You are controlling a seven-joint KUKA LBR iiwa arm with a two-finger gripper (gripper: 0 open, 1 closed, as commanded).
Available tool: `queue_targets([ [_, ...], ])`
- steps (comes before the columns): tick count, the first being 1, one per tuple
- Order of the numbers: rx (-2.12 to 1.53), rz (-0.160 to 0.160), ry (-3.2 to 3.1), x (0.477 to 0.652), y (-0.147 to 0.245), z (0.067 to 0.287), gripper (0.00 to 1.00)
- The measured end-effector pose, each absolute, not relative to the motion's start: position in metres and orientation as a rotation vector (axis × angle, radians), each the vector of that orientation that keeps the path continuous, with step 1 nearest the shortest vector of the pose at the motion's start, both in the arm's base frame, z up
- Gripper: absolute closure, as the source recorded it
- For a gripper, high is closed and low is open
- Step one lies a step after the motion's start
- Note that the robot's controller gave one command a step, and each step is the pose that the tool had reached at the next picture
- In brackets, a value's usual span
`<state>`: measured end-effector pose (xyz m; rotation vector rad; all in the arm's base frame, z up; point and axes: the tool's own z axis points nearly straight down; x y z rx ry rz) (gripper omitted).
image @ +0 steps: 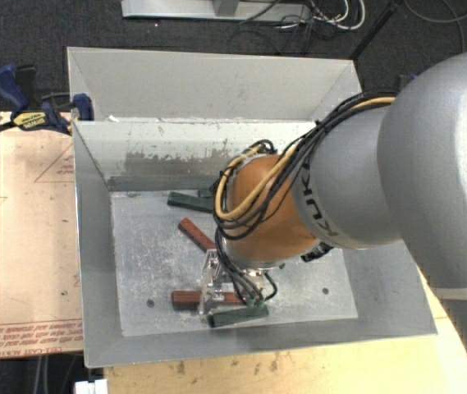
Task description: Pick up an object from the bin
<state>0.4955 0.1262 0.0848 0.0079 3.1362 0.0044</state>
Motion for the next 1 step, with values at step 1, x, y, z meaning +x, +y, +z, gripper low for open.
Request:
queue_targets([
  [1,0.01,0.003,3.14,0.496,0.1263,0.0929,1.0],
])
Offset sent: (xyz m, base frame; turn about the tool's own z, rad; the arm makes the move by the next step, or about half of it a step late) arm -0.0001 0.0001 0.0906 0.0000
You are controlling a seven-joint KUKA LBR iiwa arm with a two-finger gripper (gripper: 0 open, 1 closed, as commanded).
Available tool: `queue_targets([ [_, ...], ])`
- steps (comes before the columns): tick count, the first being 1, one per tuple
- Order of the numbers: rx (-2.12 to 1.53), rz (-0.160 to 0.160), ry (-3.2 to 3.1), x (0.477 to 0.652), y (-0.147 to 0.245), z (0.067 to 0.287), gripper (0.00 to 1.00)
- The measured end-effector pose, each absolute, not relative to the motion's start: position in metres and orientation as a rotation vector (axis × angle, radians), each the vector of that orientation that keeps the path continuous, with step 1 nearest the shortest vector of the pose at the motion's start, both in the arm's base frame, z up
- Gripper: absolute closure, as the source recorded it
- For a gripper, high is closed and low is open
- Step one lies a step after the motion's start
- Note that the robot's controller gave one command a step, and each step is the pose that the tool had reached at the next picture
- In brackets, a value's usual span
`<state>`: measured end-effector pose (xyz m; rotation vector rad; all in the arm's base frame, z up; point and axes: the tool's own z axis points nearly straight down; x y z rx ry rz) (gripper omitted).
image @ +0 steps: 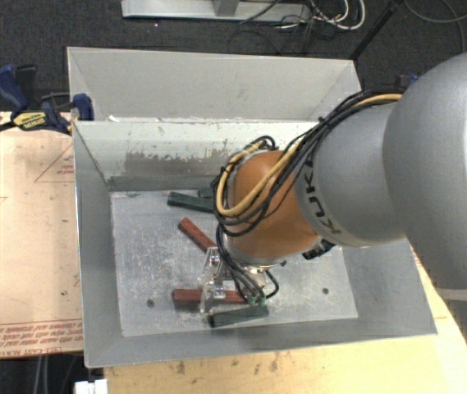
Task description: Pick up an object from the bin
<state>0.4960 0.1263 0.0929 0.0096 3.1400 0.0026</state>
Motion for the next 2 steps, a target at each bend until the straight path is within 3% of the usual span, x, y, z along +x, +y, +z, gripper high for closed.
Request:
queue_targets([
  [1,0.01,0.001,3.144,0.495,0.126,0.101,1.0],
  [2,0.011,-0.002,3.151,0.493,0.126,0.123,1.0],
])
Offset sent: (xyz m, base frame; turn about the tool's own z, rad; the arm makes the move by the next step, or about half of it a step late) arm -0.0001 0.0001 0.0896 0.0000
